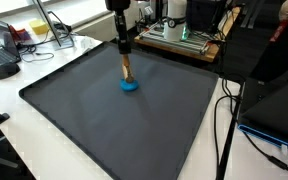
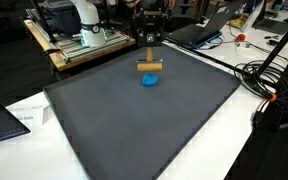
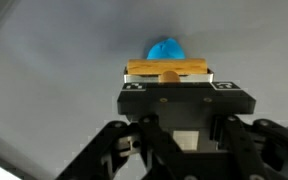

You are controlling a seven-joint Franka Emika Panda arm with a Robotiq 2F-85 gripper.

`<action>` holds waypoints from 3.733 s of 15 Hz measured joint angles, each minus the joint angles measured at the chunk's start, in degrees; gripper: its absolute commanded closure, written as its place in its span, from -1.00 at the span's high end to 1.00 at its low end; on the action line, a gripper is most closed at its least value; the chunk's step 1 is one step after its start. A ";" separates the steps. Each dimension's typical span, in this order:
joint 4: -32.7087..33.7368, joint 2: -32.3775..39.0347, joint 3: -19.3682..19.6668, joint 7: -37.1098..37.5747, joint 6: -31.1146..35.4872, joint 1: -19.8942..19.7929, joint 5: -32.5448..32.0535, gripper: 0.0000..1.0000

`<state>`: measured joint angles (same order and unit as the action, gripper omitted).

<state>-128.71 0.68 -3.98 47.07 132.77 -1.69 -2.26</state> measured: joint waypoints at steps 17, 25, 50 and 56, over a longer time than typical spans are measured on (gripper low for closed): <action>1.80 5.48 1.20 4.38 0.20 1.47 -1.23 -0.56; 5.56 8.66 2.52 4.55 -1.61 1.72 -1.31 -0.56; 10.11 15.34 7.27 0.72 4.30 1.74 -1.20 -0.56; 10.61 15.65 7.51 0.71 4.16 1.76 -1.15 -0.56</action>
<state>-118.09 16.33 3.53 47.78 136.93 0.07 -3.41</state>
